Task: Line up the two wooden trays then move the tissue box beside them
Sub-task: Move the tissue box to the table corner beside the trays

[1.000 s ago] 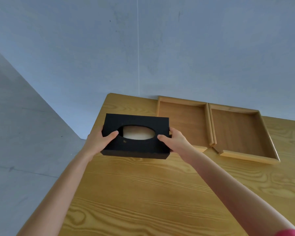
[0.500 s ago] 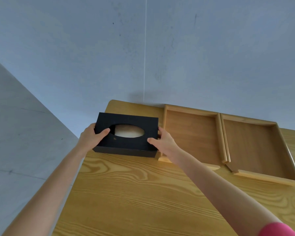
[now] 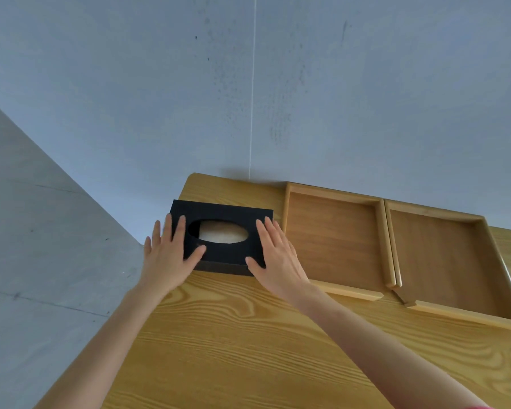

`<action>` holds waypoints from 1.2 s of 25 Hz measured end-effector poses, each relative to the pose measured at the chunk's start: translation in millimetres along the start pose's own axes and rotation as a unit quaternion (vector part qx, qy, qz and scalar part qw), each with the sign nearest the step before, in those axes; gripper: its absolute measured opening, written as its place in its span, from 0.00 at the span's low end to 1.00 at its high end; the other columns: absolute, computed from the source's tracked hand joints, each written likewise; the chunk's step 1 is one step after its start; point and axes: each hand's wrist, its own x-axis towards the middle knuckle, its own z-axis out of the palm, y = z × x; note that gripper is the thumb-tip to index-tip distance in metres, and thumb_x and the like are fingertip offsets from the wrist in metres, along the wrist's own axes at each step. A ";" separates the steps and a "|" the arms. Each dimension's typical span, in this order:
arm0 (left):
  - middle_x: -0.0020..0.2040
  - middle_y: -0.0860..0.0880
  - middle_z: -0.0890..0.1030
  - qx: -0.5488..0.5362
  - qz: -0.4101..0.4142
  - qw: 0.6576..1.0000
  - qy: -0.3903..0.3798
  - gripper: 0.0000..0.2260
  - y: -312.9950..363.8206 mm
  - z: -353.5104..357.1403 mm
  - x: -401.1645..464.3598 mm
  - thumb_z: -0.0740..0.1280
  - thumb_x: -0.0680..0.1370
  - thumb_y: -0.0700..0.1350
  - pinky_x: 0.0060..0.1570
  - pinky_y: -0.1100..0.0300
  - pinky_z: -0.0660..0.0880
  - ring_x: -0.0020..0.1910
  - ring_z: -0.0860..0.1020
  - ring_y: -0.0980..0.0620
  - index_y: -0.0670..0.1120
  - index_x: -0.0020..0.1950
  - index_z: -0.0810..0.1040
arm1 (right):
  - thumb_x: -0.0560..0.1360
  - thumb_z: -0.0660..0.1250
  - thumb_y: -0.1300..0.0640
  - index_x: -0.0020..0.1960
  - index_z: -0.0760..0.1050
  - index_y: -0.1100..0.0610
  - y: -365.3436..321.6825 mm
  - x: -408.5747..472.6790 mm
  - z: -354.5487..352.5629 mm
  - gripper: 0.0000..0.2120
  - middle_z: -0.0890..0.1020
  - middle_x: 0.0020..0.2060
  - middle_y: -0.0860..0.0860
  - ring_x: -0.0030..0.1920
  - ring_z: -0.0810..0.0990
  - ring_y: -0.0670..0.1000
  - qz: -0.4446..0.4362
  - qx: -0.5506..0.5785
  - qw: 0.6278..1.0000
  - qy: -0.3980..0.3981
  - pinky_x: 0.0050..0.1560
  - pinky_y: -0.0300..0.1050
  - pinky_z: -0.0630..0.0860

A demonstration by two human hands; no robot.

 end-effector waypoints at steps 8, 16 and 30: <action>0.71 0.34 0.66 0.136 0.080 0.987 0.026 0.44 -2.0 31.8 -14.7 0.59 0.65 0.70 0.60 0.31 0.65 0.69 0.65 0.32 0.43 0.72 0.57 | 0.65 0.75 0.50 0.68 0.66 0.60 19.0 -3.0 26.4 0.37 0.72 0.68 0.57 0.68 0.70 0.57 -0.065 -0.217 0.972 0.064 0.65 0.58 0.67; 0.75 0.35 0.57 0.116 0.093 0.986 0.078 0.47 0.1 32.2 15.4 0.75 0.63 0.57 0.66 0.31 0.53 0.73 0.54 0.32 0.48 0.74 0.53 | 0.69 0.72 0.50 0.70 0.62 0.61 21.9 22.0 24.8 0.35 0.68 0.70 0.58 0.70 0.66 0.57 -0.071 -0.223 0.970 0.074 0.66 0.57 0.65; 0.76 0.42 0.34 0.121 0.070 0.990 -0.022 0.47 23.3 -0.8 100.3 0.70 0.70 0.53 0.71 0.40 0.36 0.74 0.32 0.40 0.50 0.75 0.38 | 0.79 0.58 0.51 0.75 0.43 0.59 37.8 99.4 2.5 0.33 0.46 0.76 0.55 0.75 0.43 0.55 -0.066 -0.215 0.973 0.046 0.74 0.52 0.46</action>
